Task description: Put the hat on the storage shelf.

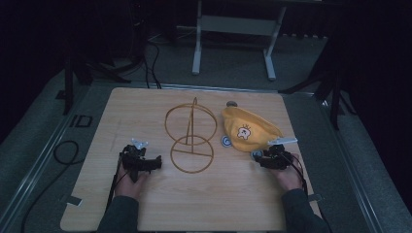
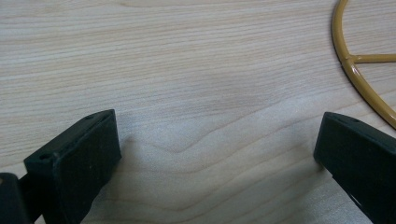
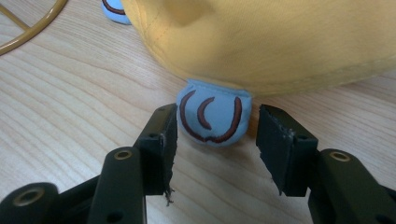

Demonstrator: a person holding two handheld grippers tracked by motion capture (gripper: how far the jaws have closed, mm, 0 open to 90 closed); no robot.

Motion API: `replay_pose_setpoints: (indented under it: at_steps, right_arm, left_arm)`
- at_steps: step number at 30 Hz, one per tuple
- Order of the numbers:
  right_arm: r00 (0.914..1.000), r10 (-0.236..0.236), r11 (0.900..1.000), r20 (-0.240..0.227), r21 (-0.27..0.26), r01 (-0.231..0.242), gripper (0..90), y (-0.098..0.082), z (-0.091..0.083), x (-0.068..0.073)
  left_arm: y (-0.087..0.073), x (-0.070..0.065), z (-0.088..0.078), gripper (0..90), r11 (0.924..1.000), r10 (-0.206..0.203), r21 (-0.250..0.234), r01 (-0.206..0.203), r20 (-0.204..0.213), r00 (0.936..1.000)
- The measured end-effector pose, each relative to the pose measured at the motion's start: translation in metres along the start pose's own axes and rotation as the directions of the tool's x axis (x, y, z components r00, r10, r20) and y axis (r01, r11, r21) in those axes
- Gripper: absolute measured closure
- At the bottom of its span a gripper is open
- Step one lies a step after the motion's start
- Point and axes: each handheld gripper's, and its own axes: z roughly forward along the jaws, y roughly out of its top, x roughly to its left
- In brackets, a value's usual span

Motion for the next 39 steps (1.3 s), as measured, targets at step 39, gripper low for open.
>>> replay_pose_setpoints:
  at_steps: [39]
  right_arm:
    - [0.9869, -0.14, 0.984, -0.08, -0.119, 0.131, 83.9, 0.024, -0.02, 0.016]
  left_arm:
    - [0.0, 0.0, 0.0, 0.4, 1.0, 0.0, 0.0, 0.0, 0.0, 1.0]
